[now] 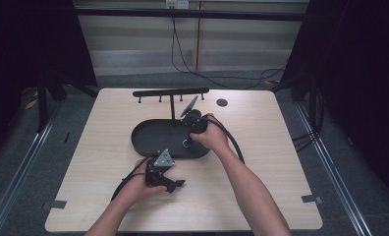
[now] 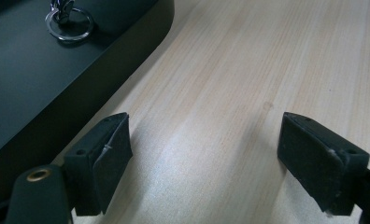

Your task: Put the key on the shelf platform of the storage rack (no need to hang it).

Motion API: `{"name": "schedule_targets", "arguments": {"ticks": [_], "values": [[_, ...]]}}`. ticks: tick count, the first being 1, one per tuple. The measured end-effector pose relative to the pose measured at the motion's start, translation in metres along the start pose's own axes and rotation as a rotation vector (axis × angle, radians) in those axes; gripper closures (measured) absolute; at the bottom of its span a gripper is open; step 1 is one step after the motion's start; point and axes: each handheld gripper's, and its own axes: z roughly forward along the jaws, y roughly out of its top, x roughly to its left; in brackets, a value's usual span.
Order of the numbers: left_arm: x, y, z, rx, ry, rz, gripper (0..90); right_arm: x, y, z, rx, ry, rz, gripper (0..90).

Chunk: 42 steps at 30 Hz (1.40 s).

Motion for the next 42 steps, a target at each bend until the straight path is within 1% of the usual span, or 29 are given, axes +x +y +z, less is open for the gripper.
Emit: {"name": "schedule_targets", "arguments": {"ticks": [7, 11, 12, 14, 19, 20, 21, 22, 23, 27, 29, 39, 42], "values": [[0.0, 0.0, 0.0, 0.0, 0.0, 0.001, 17.4, -0.002, -0.002, 0.001, 0.0, -0.004, -0.001, 68.1], [0.0, 0.0, 0.0, 0.0, 0.0, 0.001, 17.3, -0.003, -0.003, 0.002, -0.006, -0.004, 0.003, 66.5], [0.0, 0.0, 0.0, 0.0, 0.0, 0.001, 17.3, -0.003, -0.003, 0.001, -0.004, -0.005, 0.011, 66.2], [0.0, 0.0, 0.0, 0.001, 0.0, 0.001, 17.2, -0.005, -0.004, 0.0, -0.008, 0.0, 0.0, 62.4], [0.0, 0.0, 0.0, 0.001, 0.0, 0.001, 17.3, -0.004, -0.005, -0.001, 0.003, 0.001, 0.005, 59.8], [0.0, 0.0, 0.0, 0.001, 0.0, 0.001, 17.3, -0.003, -0.005, -0.002, -0.006, -0.003, 0.003, 57.1], [0.0, 0.0, 0.0, 0.001, 0.0, 0.001, 17.2, -0.003, -0.005, -0.002, -0.006, -0.003, 0.003, 57.1], [0.0, 0.0, 0.0, 0.001, 0.0, 0.001, 17.3, -0.003, -0.005, -0.002, -0.007, -0.001, 0.005, 54.4], [0.0, 0.0, 0.0, 0.001, 0.0, 0.001, 17.3, -0.002, -0.005, -0.002, 0.004, -0.002, 0.005, 54.1], [0.0, 0.0, 0.0, 0.0, -0.001, 0.001, 17.3, -0.002, -0.005, -0.002, -0.003, 0.008, -0.001, 51.9], [0.0, 0.0, 0.0, 0.001, 0.0, 0.001, 17.3, -0.002, -0.005, -0.003, -0.005, 0.005, -0.004, 51.0], [0.0, 0.0, 0.0, 0.001, -0.001, 0.001, 17.2, -0.001, -0.01, -0.008, -0.025, 0.024, 0.006, 38.9], [0.0, 0.0, 0.0, 0.001, -0.001, 0.001, 17.3, -0.001, -0.01, -0.01, -0.021, 0.027, 0.014, 37.9]]}}
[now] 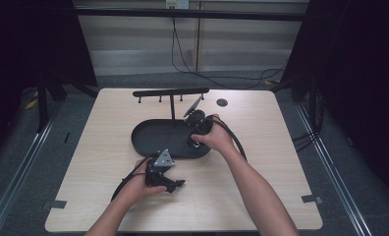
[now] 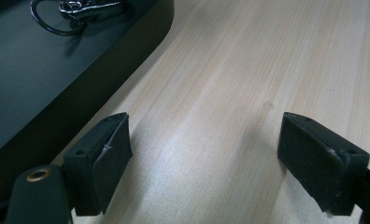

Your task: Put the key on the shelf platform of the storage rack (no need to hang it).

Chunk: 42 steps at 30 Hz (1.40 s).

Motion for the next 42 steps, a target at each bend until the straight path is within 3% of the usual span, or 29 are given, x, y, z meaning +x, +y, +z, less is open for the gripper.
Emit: {"name": "schedule_targets", "arguments": {"ticks": [11, 23, 42], "values": [[0.0, 0.0, 0.0, -0.001, 0.0, 0.0, 17.3, 0.001, -0.005, -0.008, -0.016, 0.014, -0.011, 32.0], [0.0, 0.0, 0.0, -0.001, -0.002, 0.0, 17.2, -0.002, -0.018, -0.025, -0.036, 0.028, -0.008, 31.3], [0.0, 0.0, 0.0, 0.001, -0.005, 0.002, 16.5, -0.003, -0.041, -0.035, -0.046, 0.036, -0.033, 30.8]]}}
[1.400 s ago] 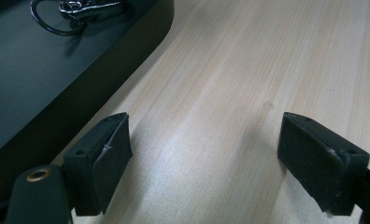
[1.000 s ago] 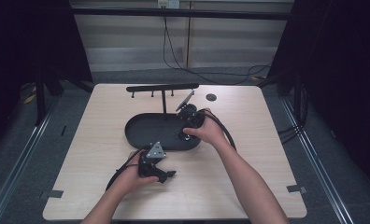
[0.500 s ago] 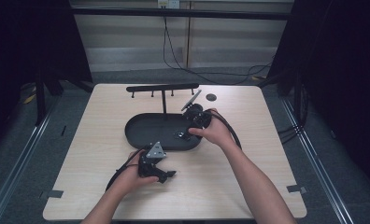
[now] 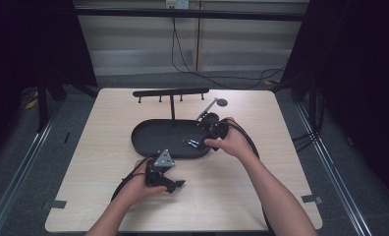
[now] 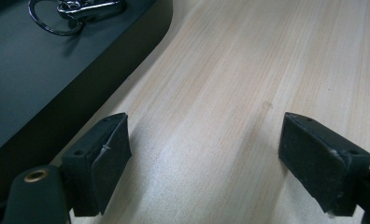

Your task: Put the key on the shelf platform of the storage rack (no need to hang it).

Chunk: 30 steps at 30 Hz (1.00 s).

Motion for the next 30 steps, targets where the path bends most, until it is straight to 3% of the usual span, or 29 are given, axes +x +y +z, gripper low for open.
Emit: {"name": "schedule_targets", "arguments": {"ticks": [3, 9, 30], "values": [[0.0, 0.0, 0.0, 0.001, 0.0, 0.001, 16.2, 0.001, -0.001, -0.002, 0.0, 0.004, 0.015, 30.8], [0.0, 0.0, 0.0, 0.001, 0.0, 0.001, 16.2, 0.001, -0.005, -0.008, 0.0, 0.01, -0.017, 30.5], [0.0, 0.0, 0.0, 0.002, -0.002, 0.0, 16.2, 0.0, -0.022, -0.016, 0.043, 0.013, -0.041, 29.8]]}}
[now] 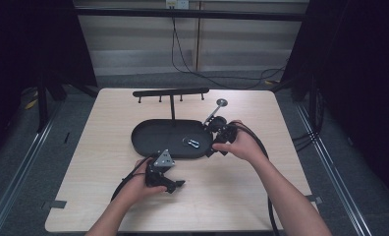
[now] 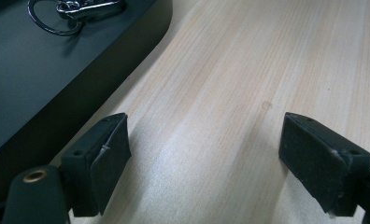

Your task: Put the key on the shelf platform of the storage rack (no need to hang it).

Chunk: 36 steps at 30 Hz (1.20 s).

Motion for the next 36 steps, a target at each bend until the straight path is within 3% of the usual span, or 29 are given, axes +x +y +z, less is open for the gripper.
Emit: {"name": "schedule_targets", "arguments": {"ticks": [17, 36], "values": [[0.0, 0.0, 0.0, -0.002, 0.002, -0.003, 16.2, -0.003, -0.021, -0.008, 0.001, 0.002, 0.014, 29.5], [0.0, 0.0, 0.0, 0.002, 0.002, 0.001, 16.2, -0.005, -0.046, -0.013, 0.0, -0.01, -0.001, 29.4]]}}
